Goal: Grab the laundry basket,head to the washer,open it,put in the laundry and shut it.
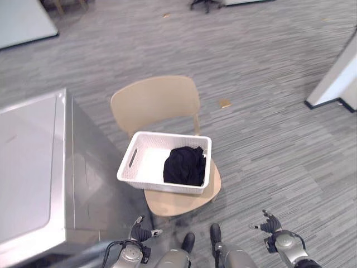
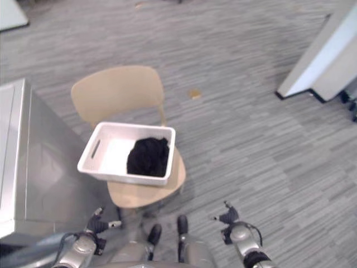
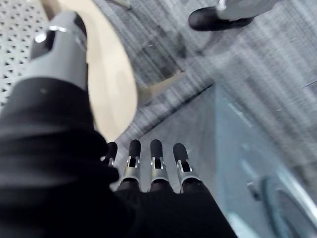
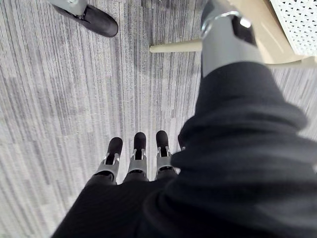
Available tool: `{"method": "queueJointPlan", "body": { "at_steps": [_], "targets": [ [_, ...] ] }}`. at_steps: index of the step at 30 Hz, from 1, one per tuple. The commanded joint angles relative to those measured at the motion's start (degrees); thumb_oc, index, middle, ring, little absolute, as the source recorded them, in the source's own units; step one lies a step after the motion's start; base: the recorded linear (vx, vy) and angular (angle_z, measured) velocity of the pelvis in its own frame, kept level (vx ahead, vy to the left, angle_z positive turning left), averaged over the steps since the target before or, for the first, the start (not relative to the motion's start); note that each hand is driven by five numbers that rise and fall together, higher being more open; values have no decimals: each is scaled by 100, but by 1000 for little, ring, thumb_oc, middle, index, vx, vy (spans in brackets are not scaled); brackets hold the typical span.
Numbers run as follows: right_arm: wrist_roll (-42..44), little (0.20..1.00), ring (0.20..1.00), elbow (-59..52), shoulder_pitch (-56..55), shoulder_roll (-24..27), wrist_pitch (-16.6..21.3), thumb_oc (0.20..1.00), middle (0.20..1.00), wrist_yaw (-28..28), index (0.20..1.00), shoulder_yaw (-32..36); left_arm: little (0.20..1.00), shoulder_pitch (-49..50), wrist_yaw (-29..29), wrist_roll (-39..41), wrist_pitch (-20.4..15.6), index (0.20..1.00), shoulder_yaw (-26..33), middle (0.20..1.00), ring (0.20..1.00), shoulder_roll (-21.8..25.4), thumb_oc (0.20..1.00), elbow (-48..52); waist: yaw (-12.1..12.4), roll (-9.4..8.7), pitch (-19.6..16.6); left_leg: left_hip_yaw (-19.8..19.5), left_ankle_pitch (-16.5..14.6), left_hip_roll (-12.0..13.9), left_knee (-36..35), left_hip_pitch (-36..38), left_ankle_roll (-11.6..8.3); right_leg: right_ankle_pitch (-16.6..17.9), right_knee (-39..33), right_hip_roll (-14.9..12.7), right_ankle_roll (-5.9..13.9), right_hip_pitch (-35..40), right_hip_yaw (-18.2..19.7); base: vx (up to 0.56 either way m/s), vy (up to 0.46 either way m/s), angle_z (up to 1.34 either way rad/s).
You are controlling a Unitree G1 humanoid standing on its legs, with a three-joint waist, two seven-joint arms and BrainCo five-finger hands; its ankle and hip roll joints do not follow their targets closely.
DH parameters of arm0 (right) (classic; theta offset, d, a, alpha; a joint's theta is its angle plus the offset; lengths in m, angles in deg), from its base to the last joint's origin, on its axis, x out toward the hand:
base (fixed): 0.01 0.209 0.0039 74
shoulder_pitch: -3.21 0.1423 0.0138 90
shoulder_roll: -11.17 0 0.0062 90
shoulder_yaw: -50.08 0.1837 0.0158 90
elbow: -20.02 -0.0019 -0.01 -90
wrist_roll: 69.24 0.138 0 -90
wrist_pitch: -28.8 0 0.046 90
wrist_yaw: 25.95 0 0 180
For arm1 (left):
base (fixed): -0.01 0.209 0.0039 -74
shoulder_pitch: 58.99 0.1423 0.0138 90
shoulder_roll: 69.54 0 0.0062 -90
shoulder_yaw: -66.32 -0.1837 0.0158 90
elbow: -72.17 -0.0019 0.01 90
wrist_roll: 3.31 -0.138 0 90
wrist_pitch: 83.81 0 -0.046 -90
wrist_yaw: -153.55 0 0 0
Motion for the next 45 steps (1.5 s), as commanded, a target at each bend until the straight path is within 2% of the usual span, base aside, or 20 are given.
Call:
{"method": "queueJointPlan", "body": {
  "at_steps": [1,3,4,5,7,12,13,18,19,21,22,23,24,25,28,31,32,36,44,45],
  "targets": [
    [84,1000,1000,-546,-175,479,160,1000,1000,73,1000,59,1000,-372,-26,48,-169,1000,93,1000,1000,-64,1000,23,-128,-24,75,497,-13,-322,94,-238,-140,-566,-389,-150,276,800,-349,19,-67,72],
    [5,1000,1000,-823,-188,573,163,1000,1000,90,1000,58,1000,-343,-19,92,-151,1000,141,1000,1000,-30,1000,106,-157,-37,99,900,-23,-169,69,-278,-91,-619,-402,-248,289,853,-647,31,-40,80],
    [-146,1000,1000,-1152,-205,697,155,1000,1000,127,1000,42,1000,-311,-2,108,-125,1000,202,1000,1000,43,1000,264,-200,-57,140,1560,-56,65,77,-299,-49,-683,-378,-355,305,883,-967,23,-19,91],
    [-147,1000,1000,-1155,-207,697,153,1000,1000,127,1000,42,1000,-308,-3,107,-123,1000,203,1000,1000,44,1000,267,-203,-57,136,1558,-61,66,86,-306,-50,-686,-374,-355,305,878,-968,36,-5,98],
    [-359,1000,1000,-1528,-224,854,150,1000,1000,153,1000,33,1000,-269,-13,57,-117,1000,256,1000,1000,123,1000,356,-234,-84,131,2016,-82,224,41,-285,-36,-739,-344,-413,312,883,-1228,68,4,91],
    [-968,1000,1000,-2382,-94,1221,173,1000,1000,205,1000,-80,1000,-57,21,-112,-93,1000,420,1000,1000,252,1000,429,-191,-159,44,2098,-124,256,13,-255,-8,-887,-262,-467,327,959,-1431,156,50,28],
    [-1258,1000,1000,-2820,17,1431,220,1000,1000,238,1000,-152,1000,62,61,-164,-96,1000,535,1000,1000,293,1000,407,-130,-215,35,2106,-181,239,-13,-198,26,-968,-175,-499,356,1009,-1443,173,90,10],
    [-2008,1000,1000,-3463,654,1896,259,1000,1000,271,1000,-596,1000,138,195,-237,-133,1000,708,1000,1000,389,1000,275,118,-312,60,2096,-334,173,112,-229,115,-1128,259,-597,428,914,-1456,132,101,-2],
    [-2008,1000,1000,-3460,662,1896,259,1000,1000,272,1000,-598,1000,134,195,-238,-133,1000,712,1000,1000,387,1000,274,117,-310,43,2099,-318,178,110,-259,114,-1108,252,-591,425,886,-1455,73,100,-2],
    [-2353,1000,1000,-3224,1345,2007,237,1000,1000,331,1000,-1080,1000,42,239,-145,-176,1000,720,1000,1000,444,1000,202,283,-321,177,2028,-366,160,222,-325,164,-1100,869,-687,511,584,-1480,42,82,-3],
    [-2353,1000,1000,-3223,1346,2007,237,1000,1000,331,1000,-1082,1000,42,239,-145,-176,1000,721,1000,1000,444,1000,202,282,-321,171,2028,-366,161,222,-332,164,-1098,868,-686,510,578,-1480,7,30,-3],
    [-2481,1000,1000,-3059,1616,2043,201,1000,1000,383,1000,-1268,1000,-91,283,-93,-208,1000,678,1000,1000,508,1000,196,308,-295,314,1868,-388,122,307,-379,173,-1090,1257,-610,554,319,-1262,15,5,16],
    [-2576,1000,1000,-2901,1804,2053,168,1000,1000,426,1000,-1430,1000,-183,304,-62,-242,1000,617,1000,1000,536,1000,199,307,-263,394,1731,-382,84,342,-415,157,-1068,1329,-514,529,140,-1054,9,5,42],
    [-2575,1000,1000,-2893,1816,2051,171,1000,1000,429,1000,-1435,1000,-188,304,-62,-242,1000,621,1000,1000,534,1000,197,304,-258,382,1731,-367,92,339,-438,155,-1045,1313,-506,526,122,-1055,-17,-23,65],
    [-2780,1000,1000,-2199,2543,1960,53,1000,1000,492,1000,-1934,1000,-361,323,38,-337,1000,469,1000,1000,577,1000,153,395,-200,635,1434,-344,-2,524,-695,68,-947,1007,-587,453,-111,-812,-27,-59,47],
    [-2800,1000,1000,-1742,2841,1735,18,1000,1000,534,1000,-2170,1000,-472,366,65,-400,1000,369,1000,1000,575,1000,108,514,-214,716,1357,-294,-85,545,-956,43,-851,801,-598,419,-167,-832,-99,-70,44],
    [-2838,1000,1000,-1205,3233,1612,-44,1000,1000,577,1000,-2448,1000,-591,391,154,-426,1000,300,1000,1000,582,1000,14,658,-189,764,1303,-162,-95,535,-1252,1,-785,744,-586,397,-379,-905,-115,-79,33],
    [-2879,1000,1000,-345,3888,1558,-163,1000,1000,685,1000,-2829,1000,-794,443,354,-521,1000,128,1000,1000,613,1000,-67,820,-117,847,1094,126,-79,356,-1597,-81,-749,683,-547,350,-731,-1089,-68,-59,16],
    [-2445,1000,1000,1295,4910,1777,-416,1000,1000,900,1000,-2975,1000,-1547,579,751,-605,1000,-327,1000,1000,583,1000,-11,1060,90,1148,638,741,-49,-231,-2267,-287,-783,725,-508,270,-1557,-1555,-74,-63,30],
    [-2354,602,602,1346,4878,1780,-420,602,602,898,602,-2916,1000,-1576,578,741,-601,1000,-364,1000,1000,587,1000,31,1079,115,1164,590,781,-49,-279,-2282,-305,-809,725,-503,264,-1570,-1593,-19,-115,32]
  ]
}}
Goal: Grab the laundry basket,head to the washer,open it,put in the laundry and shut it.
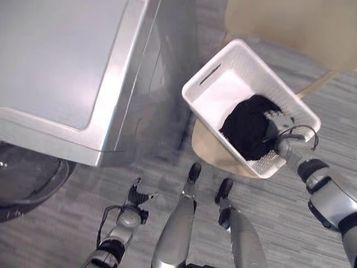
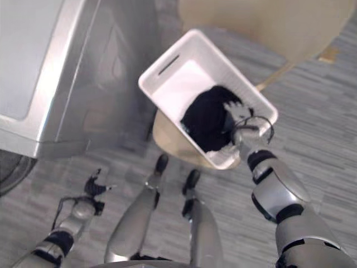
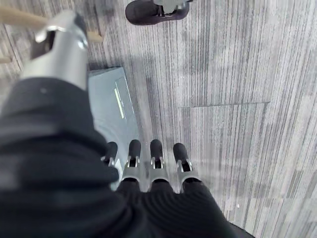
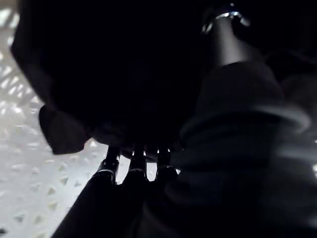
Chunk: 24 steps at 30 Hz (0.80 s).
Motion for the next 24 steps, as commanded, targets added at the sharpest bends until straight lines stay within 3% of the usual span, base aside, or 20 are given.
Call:
{"method": "queueJointPlan", "body": {
  "at_steps": [1,8,13,16,19,24],
  "targets": [
    [484,209,209,97,-95,418,-83,209,209,147,209,-82,1000,32,127,222,-128,1000,-118,1000,1000,101,1000,227,84,144,-201,59,3,-360,-404,117,-43,-404,37,4,228,78,106,10,-59,30],
    [1146,200,200,-712,-593,292,42,200,200,218,200,381,1000,211,51,112,-34,1000,-98,1000,1000,51,1000,176,38,126,-250,-108,20,-391,-584,438,-64,-527,33,20,175,378,36,33,-30,24],
    [2064,200,200,-2802,-1932,295,317,200,200,277,200,1749,1000,553,0,-62,110,1000,225,1000,1000,-30,1000,354,-212,18,-438,-19,-112,-384,-709,1011,-41,-558,-75,-8,189,963,53,46,28,0],
    [2141,200,200,-3580,-2441,314,414,200,200,241,200,2168,1000,765,-65,-115,174,1000,386,1000,1000,-74,1000,499,-323,-32,-565,29,-187,-373,-713,1204,-16,-536,-168,-19,212,1204,52,51,32,-13],
    [2257,200,200,-4951,-3361,161,591,200,200,-29,200,2785,1000,1210,-168,-188,310,1000,732,1000,1000,-124,1000,636,-567,-173,-816,198,-434,-361,-633,1652,79,-521,-375,-27,280,1742,231,125,86,-16],
    [2584,200,200,-6128,-3996,32,761,200,200,-622,200,3074,1000,1580,-231,-329,484,1000,994,1000,1000,-106,1000,875,-776,-265,-1166,482,-709,-287,-425,2120,192,-435,-485,-4,387,2199,467,43,80,-45]
  ]
}}
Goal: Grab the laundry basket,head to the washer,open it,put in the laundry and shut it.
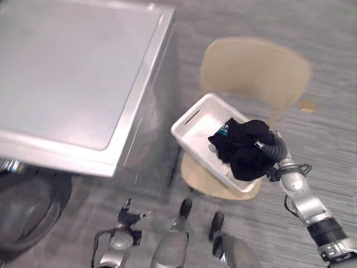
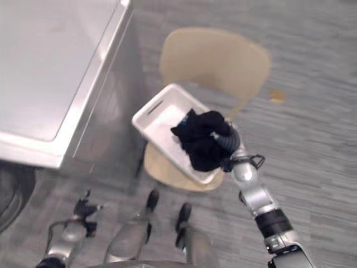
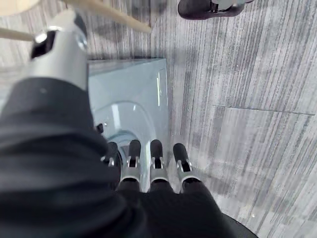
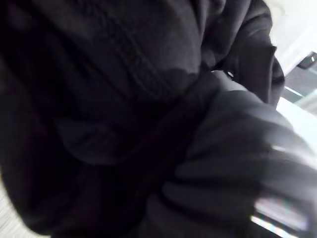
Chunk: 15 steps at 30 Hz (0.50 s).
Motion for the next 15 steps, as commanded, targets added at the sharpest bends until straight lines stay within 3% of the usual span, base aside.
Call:
{"method": "queueJointPlan", "body": {
  "at_steps": [1,4,5,6,9,11,12,13,14,15],
  "targets": [
    [383,200,200,-484,147,170,434,200,200,-434,200,47,1000,44,-59,-268,55,1000,121,1000,1000,66,1000,105,-44,-159,-392,257,-500,-197,18,208,161,-411,243,29,355,219,187,-4,33,-34],
    [581,200,200,-758,-92,125,504,200,200,-610,200,112,1000,155,-99,-295,79,1000,130,1000,1000,98,1000,311,-106,-109,-452,247,-491,-181,37,349,165,-476,502,71,347,282,349,-53,-10,-34],
    [583,200,200,-959,-261,122,565,200,200,-700,200,205,1000,177,-127,-332,97,1000,171,1000,1000,163,1000,451,-186,-48,-429,96,-423,-185,124,325,142,-607,1070,189,348,291,665,-118,-50,2],
    [583,200,200,-960,-261,123,564,200,200,-701,200,207,1000,175,-128,-333,98,1000,170,1000,1000,162,1000,452,-187,-41,-447,92,-410,-178,123,299,141,-586,1059,196,348,269,662,-228,-106,34],
    [274,200,200,-1137,-294,150,550,200,200,-679,200,226,1000,108,-62,-338,74,1000,242,1000,1000,230,1000,670,-211,35,-584,-191,-141,-191,185,51,13,-533,1910,435,306,489,1326,-207,-152,57],
    [151,200,200,-1104,-217,141,565,200,200,-595,200,161,1000,79,12,-341,53,1000,254,1000,1000,262,1000,706,-204,27,-625,-209,-87,-198,197,-88,-29,-540,1859,468,299,602,1510,-182,-177,76],
    [160,200,200,-1066,-120,130,508,200,200,-628,200,81,1000,39,-14,-313,18,1000,184,1000,1000,262,1000,916,-156,18,-638,-314,173,-186,136,-318,-214,-1190,1289,667,60,959,1729,-340,-300,68],
    [193,200,200,-972,-20,131,497,200,200,-620,200,39,1000,28,-13,-298,-2,1000,184,1000,1000,261,1000,1002,-113,53,-614,-321,348,-174,86,-494,-338,-1273,1007,696,3,1020,1686,-265,-218,54],
    [194,200,200,-961,-9,131,502,200,200,-618,200,33,1000,28,-14,-298,0,1000,188,1000,1000,260,1000,1005,-126,56,-620,-333,356,-173,80,-501,-341,-1262,987,698,1,1022,1676,-357,-197,66],
    [197,200,200,-923,82,157,498,200,200,-585,200,-40,1000,50,-58,-312,-4,1000,147,1000,1000,262,1000,1206,-103,195,-571,-258,536,-97,-85,-753,-433,-1390,643,863,-127,1006,1666,-353,-155,55]
  ]
}}
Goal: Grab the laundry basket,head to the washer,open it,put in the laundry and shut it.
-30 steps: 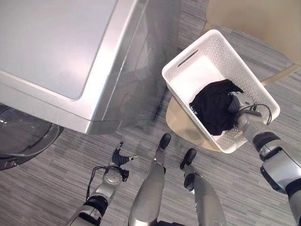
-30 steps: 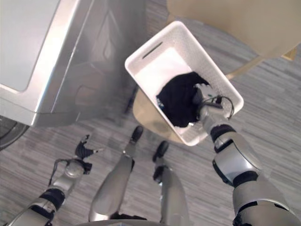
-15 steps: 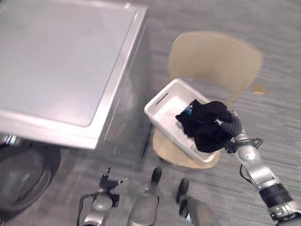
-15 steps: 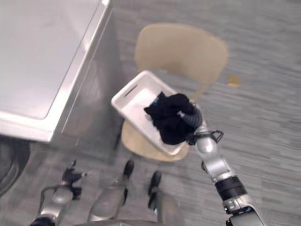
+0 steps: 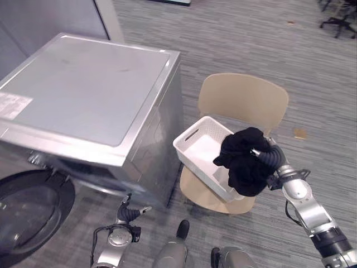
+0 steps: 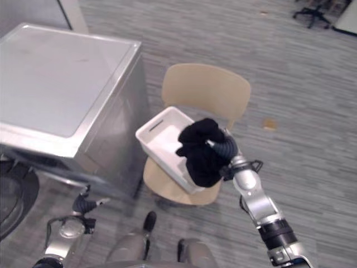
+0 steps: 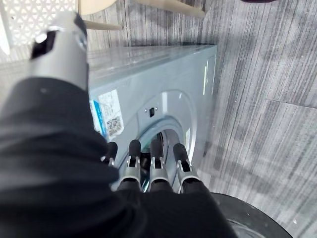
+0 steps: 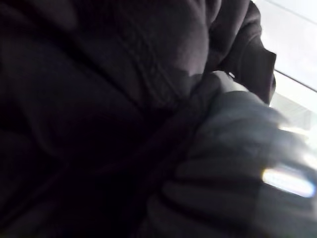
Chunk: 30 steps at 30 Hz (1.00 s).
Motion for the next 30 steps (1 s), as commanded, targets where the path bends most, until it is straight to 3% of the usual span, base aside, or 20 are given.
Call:
{"method": "queueJointPlan", "body": {
  "at_steps": [1,3,4,9,10,11,13,18,26,30],
  "targets": [
    [33,200,200,-325,231,97,368,200,200,121,200,-63,1000,57,-16,-82,-212,1000,-59,1000,1000,239,1000,262,137,-186,-235,737,227,-174,-639,-490,-14,80,-834,185,131,662,-88,-467,-170,50],
    [58,200,200,-311,269,128,381,200,200,123,200,-104,1000,63,-43,-99,-219,1000,-75,1000,1000,244,1000,402,106,-158,-172,849,136,-169,-661,-520,9,150,-879,168,127,620,-186,-272,-38,68],
    [88,200,200,-380,274,183,358,200,200,77,200,-131,1000,44,-98,-218,-254,1000,-163,1000,1000,290,1000,762,-7,-223,-103,1247,-162,-153,-455,-437,174,310,-921,-8,181,511,-429,-277,2,100],
    [331,200,200,-717,303,232,469,200,200,-82,200,-175,1000,-211,-201,-488,-455,1000,-473,1000,1000,465,1000,1548,-227,-483,-234,1335,-920,-121,495,-21,293,652,-1233,-460,265,341,-901,-213,24,87],
    [332,200,200,-717,306,233,470,200,200,-82,200,-172,1000,-215,-201,-488,-454,1000,-473,1000,1000,464,1000,1549,-233,-476,-237,1325,-907,-118,495,-35,292,668,-1243,-456,265,334,-910,-55,82,75],
    [460,200,200,-787,341,190,492,200,200,-150,200,-217,1000,-435,-237,-573,-510,1000,-734,1000,1000,502,1000,1688,-371,-490,-379,1453,-1028,72,307,381,286,673,-1284,-546,282,313,-1102,-20,95,79],
    [663,200,200,-844,425,108,525,200,200,-230,200,-289,1000,-714,-269,-707,-561,1000,-1093,1000,1000,508,1000,1787,-487,-435,-535,1634,-875,206,-187,572,287,692,-1375,-574,316,343,-1294,35,153,86],
    [764,200,200,-914,1108,-48,589,200,200,-245,200,-828,1000,-1310,-305,-1077,-631,1000,-1783,1000,1000,498,1000,1976,-574,-447,-787,1619,-804,120,-852,940,308,765,-1458,-619,416,478,-1413,51,154,36],
    [1099,200,200,-614,1876,-712,494,200,200,-64,200,-1356,1000,-2134,-5,-1268,-596,1000,-2279,1000,1000,287,1000,2090,-492,-676,-937,1756,-903,70,-887,1131,376,868,-1494,-656,527,612,-1269,16,81,-13],
    [1474,200,200,-279,1782,-1385,457,200,200,97,200,-1541,1000,-2658,438,-1576,-429,1000,-2466,1000,1000,-84,1000,1828,-485,-710,-993,1803,-950,38,-887,1206,425,911,-1496,-679,560,653,-1186,-3,40,0]
  ]
}}
